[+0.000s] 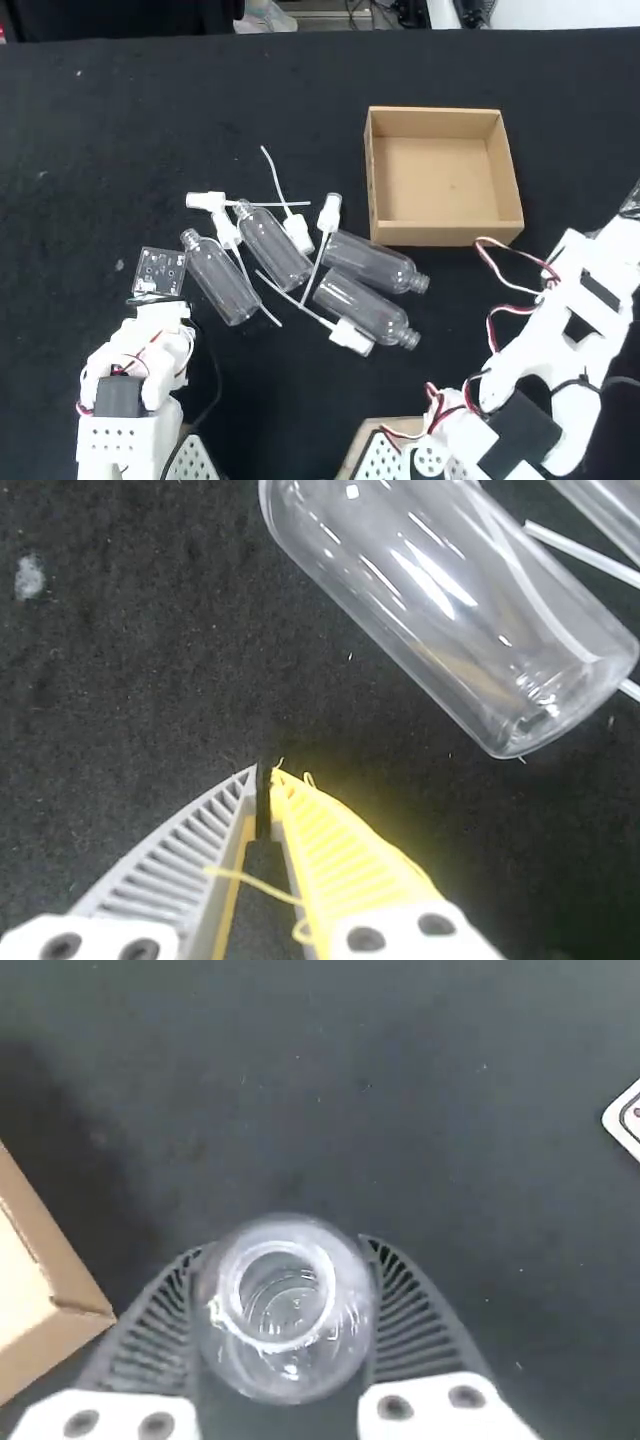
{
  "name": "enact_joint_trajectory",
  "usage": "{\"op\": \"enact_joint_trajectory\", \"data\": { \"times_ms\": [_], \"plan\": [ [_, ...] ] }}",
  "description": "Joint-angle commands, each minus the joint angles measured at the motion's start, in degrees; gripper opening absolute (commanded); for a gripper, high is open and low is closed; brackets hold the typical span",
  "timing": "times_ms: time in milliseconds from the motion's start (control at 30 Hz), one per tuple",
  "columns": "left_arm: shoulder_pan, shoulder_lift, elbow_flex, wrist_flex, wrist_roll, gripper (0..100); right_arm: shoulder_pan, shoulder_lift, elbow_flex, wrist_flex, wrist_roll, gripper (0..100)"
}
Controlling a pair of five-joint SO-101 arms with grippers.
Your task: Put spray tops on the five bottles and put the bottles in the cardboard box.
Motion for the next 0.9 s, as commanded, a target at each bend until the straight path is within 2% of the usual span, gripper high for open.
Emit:
{"op": "enact_joint_trajectory", "data": {
  "times_ms": [0, 200, 400, 600, 867],
  "plan": [
    [0.0, -0.4, 1.3, 0.4, -0.4, 3, -1.4, -0.1, 0.6, -1.5, -0.3, 1.5],
    [-0.1, -0.4, 1.3, 0.4, -0.4, 3, -1.3, -0.1, 0.7, -1.1, -0.3, 2.8],
    [-0.1, -0.4, 1.3, 0.4, -0.4, 3, -1.3, -0.1, 0.9, -1.1, -0.2, 17.0],
    [-0.1, -0.4, 1.3, 0.4, -0.4, 3, -1.3, -0.4, 0.9, -0.9, 0.0, 16.8],
    [-0.2, -0.4, 1.3, 0.4, -0.4, 3, -1.9, -4.2, -4.1, 11.4, 0.1, 17.5]
  ]
}}
